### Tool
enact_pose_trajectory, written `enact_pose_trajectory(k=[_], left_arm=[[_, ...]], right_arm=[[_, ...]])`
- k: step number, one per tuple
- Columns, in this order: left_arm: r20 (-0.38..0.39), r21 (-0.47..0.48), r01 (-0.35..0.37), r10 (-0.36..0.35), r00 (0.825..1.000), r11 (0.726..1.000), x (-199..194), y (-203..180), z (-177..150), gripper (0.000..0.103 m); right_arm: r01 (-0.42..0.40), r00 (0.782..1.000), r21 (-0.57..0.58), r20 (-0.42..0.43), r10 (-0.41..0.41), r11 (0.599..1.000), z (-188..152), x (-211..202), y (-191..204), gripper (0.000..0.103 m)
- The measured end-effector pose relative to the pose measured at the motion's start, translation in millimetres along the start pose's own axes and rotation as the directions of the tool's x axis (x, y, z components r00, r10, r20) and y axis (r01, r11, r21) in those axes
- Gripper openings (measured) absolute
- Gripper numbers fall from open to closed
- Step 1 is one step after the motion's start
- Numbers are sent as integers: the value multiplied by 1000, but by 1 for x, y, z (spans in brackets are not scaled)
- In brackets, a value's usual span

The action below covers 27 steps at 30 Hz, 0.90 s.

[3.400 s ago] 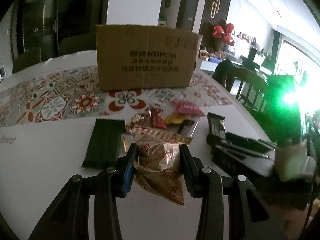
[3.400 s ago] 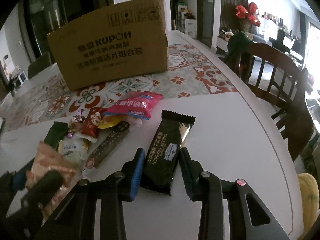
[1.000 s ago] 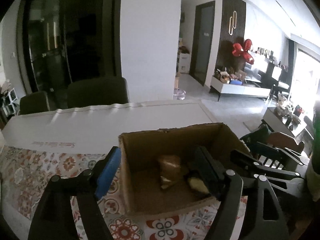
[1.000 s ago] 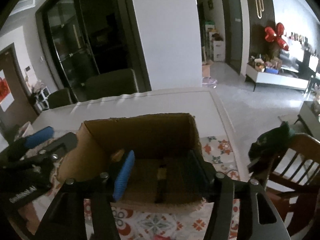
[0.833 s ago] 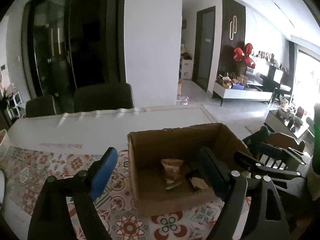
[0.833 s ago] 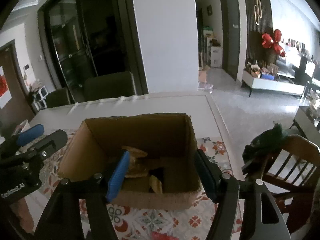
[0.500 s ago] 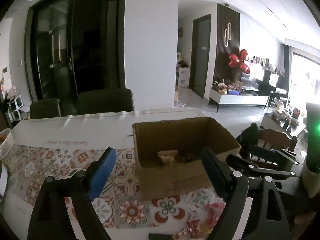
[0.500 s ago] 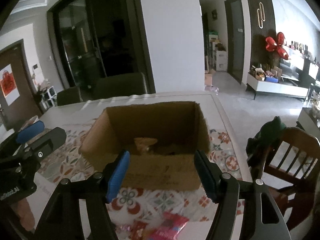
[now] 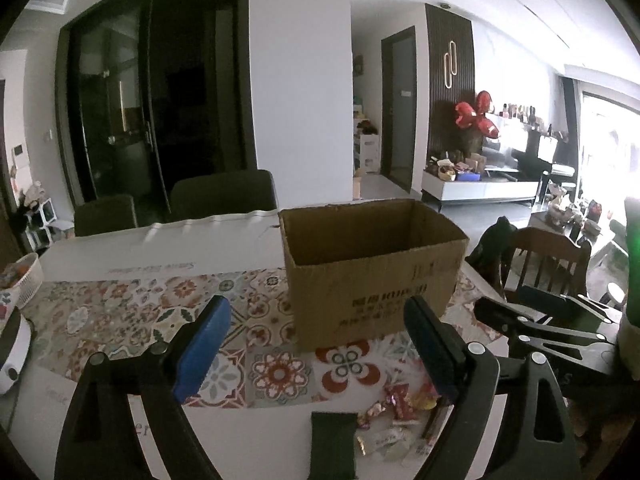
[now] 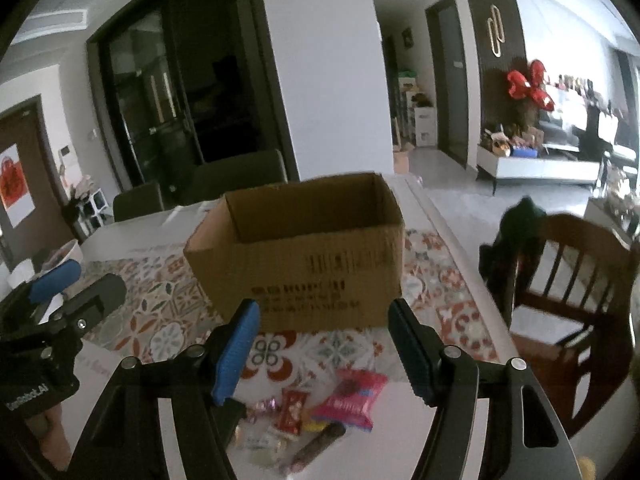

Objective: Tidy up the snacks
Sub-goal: 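Withdraw both grippers from the box back toward the snack pile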

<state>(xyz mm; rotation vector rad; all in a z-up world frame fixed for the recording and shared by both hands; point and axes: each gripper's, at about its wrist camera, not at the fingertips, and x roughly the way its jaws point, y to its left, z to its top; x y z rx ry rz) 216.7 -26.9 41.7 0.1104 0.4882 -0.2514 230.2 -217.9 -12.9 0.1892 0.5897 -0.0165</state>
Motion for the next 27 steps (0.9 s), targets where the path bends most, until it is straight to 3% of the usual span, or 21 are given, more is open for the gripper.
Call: enact_pose_trajectory(k=[8, 16, 24, 27], left_arm=[[-67, 5, 13, -13, 998, 1000, -3, -1, -39, 89], [-171, -27, 19, -24, 985, 999, 12, 2, -80, 89], [-253, -61, 53, -67, 965, 997, 37, 6, -109, 88], [-292, -77, 60, -80, 953, 995, 50, 9, -118, 82]], right_arm=[[41, 999, 30, -20, -40, 999, -40, -9, -3, 67], [49, 990, 23, -132, -45, 999, -80, 6, -1, 67], [43, 974, 40, -224, -33, 998, -107, 26, -1, 67], [52, 968, 33, -247, -42, 998, -114, 34, 1, 67]])
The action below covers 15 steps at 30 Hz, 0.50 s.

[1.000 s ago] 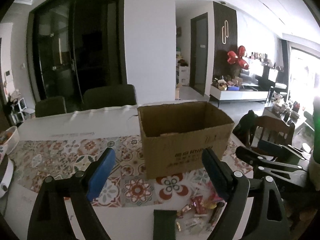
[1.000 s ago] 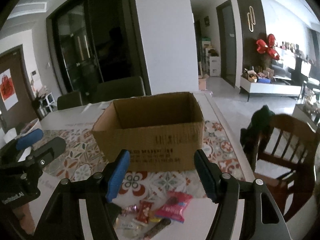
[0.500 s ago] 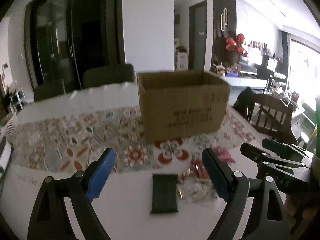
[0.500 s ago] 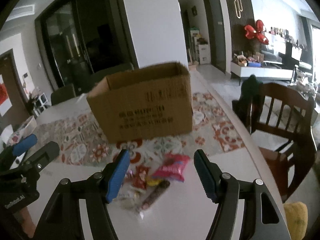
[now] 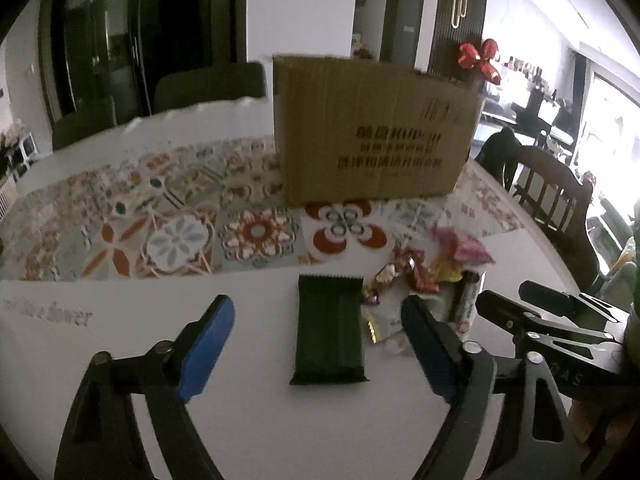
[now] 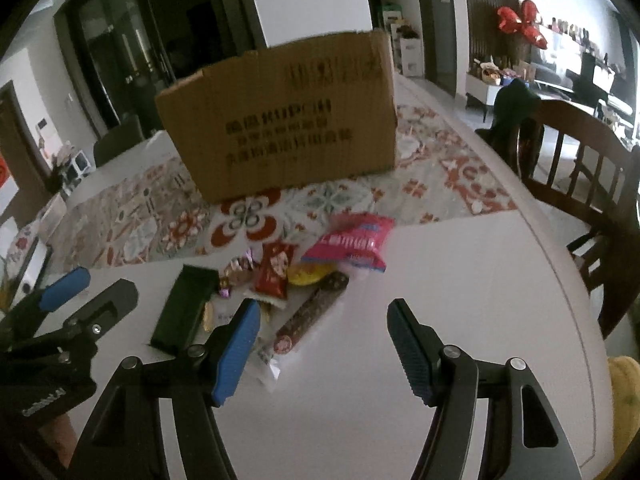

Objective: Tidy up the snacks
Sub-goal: 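Withdraw both grippers from the box back toward the snack pile, then close the left gripper on the dark green bar while the right gripper grasps the long stick snack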

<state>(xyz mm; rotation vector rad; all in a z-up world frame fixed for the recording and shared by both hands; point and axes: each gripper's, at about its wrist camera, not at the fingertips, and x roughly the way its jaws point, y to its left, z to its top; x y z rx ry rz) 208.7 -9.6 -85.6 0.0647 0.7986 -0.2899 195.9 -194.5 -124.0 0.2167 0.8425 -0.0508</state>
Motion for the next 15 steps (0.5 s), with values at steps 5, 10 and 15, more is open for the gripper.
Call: enact_pose_trajectory(k=[5, 10, 15], left_arm=[[-44, -8, 15, -16, 999, 1000, 15, 3, -8, 78], [-65, -12, 33, -33, 997, 999, 24, 3, -12, 76], [-89, -17, 46, -47, 995, 999, 34, 3, -14, 72]], right_arm=[[4, 1000, 10, -29, -3, 1000, -4, 12, 1, 64], [-7, 999, 23, -48, 8, 1000, -5, 20, 3, 61], [-6, 998, 36, -63, 8, 999, -5, 26, 3, 55]])
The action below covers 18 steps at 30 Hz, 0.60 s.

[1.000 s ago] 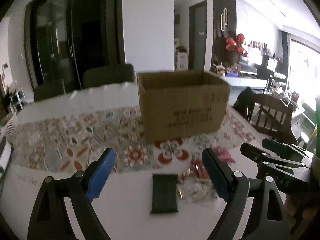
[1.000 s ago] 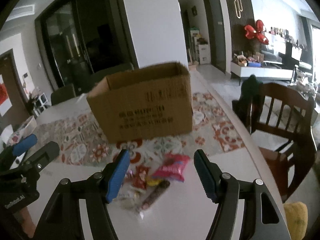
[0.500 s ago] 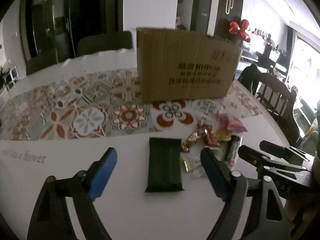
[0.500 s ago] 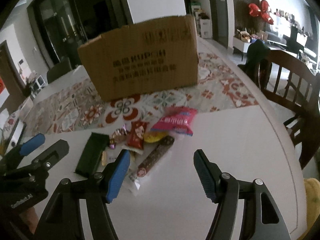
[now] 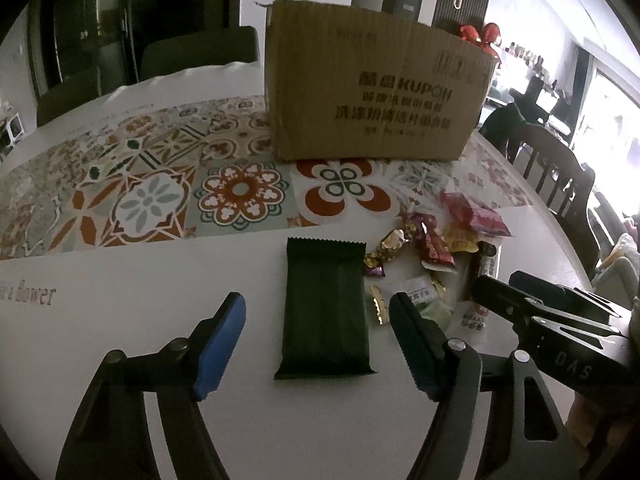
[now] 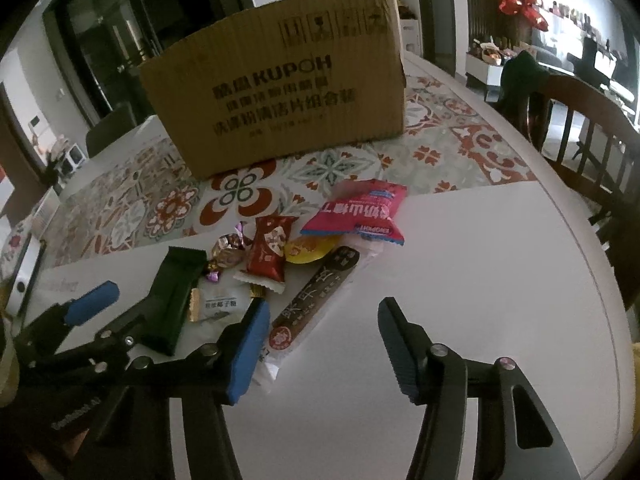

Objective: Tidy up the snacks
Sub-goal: 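Close the left gripper on the dark green bar while the right gripper grasps the long stick snack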

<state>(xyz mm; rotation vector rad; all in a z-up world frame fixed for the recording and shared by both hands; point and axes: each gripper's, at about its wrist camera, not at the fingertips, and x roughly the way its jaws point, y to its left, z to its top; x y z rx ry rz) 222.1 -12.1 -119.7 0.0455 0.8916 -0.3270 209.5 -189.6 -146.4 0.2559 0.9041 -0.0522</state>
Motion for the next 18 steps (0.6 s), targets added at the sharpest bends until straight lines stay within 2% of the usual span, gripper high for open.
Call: enact_pose_trajectory(k=[11, 18], left_arm=[[-40, -41, 23, -25, 999, 999, 16, 4, 2, 62], [-30, -37, -7, 6, 1000, 999, 20, 5, 2, 59]], right_arm=[[9, 1000, -8, -1, -9, 1000, 3, 9, 6, 43], [18, 1000, -23, -3, -18, 1000, 4, 15, 11, 40]])
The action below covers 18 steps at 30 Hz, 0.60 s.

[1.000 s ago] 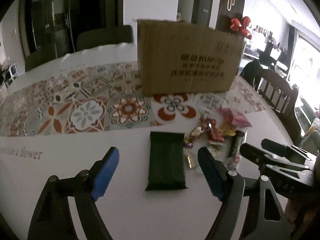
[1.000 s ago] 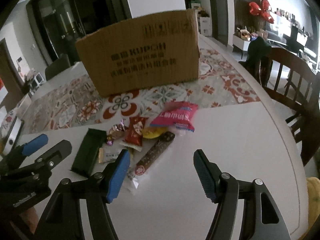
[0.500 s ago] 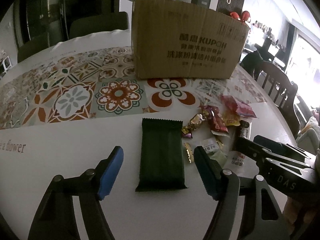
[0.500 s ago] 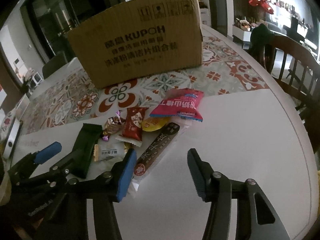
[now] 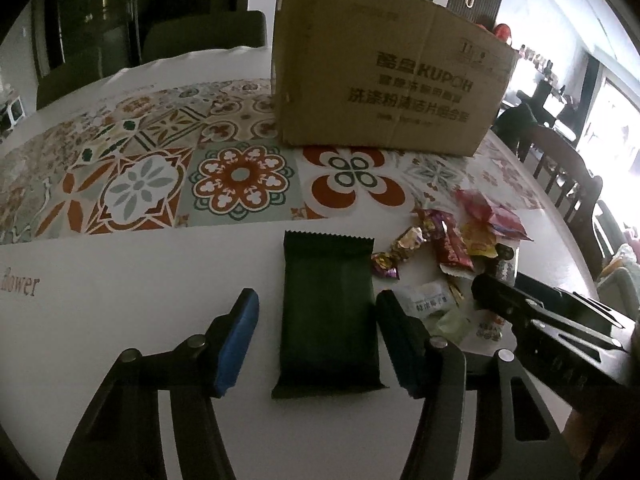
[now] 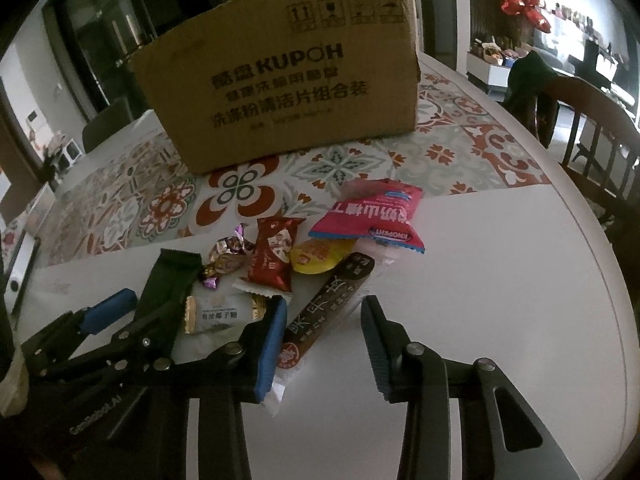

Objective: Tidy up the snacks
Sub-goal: 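Close the left gripper on the dark green bar while the right gripper grasps the long stick snack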

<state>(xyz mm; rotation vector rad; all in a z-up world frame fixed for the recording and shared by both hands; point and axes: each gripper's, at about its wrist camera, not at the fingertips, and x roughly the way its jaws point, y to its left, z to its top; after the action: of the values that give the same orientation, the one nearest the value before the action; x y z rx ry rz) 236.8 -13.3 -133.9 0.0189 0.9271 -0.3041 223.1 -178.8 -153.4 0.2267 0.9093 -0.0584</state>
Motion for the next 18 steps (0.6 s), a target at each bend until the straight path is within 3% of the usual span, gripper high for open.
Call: enact_pose_trajectory(k=[4, 12, 18], left_arm=[[11, 15, -21, 21, 1000, 1000, 1, -5, 0, 46], [21, -14, -21, 21, 1000, 1000, 0, -4, -1, 45], [34, -9, -9, 9, 999, 1000, -12, -11, -4, 45]], right_arm=[[20, 1000, -24, 10, -20, 1000, -1, 1, 4, 39], [20, 1000, -8, 21, -20, 1000, -3, -3, -3, 21], [4, 1000, 5, 16, -4, 1000, -4, -10, -9, 18]])
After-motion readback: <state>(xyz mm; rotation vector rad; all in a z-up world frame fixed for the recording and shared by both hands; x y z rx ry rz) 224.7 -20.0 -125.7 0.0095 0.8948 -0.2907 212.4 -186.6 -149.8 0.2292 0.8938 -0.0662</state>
